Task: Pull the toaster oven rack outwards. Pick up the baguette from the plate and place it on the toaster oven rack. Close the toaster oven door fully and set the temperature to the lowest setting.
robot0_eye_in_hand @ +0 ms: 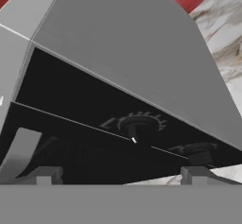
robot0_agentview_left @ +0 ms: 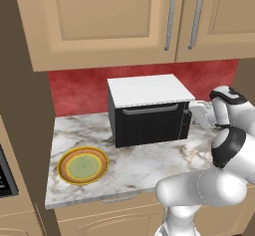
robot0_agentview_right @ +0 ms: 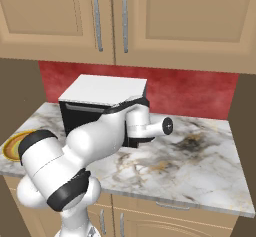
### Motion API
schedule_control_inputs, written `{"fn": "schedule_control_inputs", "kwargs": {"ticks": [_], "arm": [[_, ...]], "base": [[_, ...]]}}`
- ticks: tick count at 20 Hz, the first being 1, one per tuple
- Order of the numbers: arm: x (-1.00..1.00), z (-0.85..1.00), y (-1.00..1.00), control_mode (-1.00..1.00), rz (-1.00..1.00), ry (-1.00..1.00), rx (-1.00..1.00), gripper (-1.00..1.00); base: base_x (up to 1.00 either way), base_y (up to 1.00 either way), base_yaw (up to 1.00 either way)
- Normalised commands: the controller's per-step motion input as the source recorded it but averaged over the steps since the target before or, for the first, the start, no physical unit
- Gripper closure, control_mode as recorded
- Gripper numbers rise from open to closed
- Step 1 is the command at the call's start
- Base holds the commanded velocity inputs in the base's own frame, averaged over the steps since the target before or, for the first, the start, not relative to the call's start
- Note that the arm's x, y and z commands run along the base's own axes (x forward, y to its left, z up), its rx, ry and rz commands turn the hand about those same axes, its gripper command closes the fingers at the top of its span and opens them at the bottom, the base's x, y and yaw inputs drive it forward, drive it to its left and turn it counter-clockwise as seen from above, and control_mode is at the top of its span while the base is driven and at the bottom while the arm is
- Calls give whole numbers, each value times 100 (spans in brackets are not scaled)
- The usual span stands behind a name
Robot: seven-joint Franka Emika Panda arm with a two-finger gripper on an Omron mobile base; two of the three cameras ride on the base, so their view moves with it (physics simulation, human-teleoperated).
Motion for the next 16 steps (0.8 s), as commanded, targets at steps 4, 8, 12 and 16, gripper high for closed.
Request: {"fn": "schedule_control_inputs", "kwargs": {"ticks": [4, 8, 12, 16], "arm": [[8, -3, 0, -100, 0, 0, 0, -100], [9, -5, 0, -100, 0, 0, 0, -100], [5, -1, -2, -100, 0, 0, 0, -100], [1, -1, -3, -100, 0, 0, 0, -100]], "base": [[0, 0, 0], [0, 0, 0], [0, 0, 0], [0, 0, 0]]}}
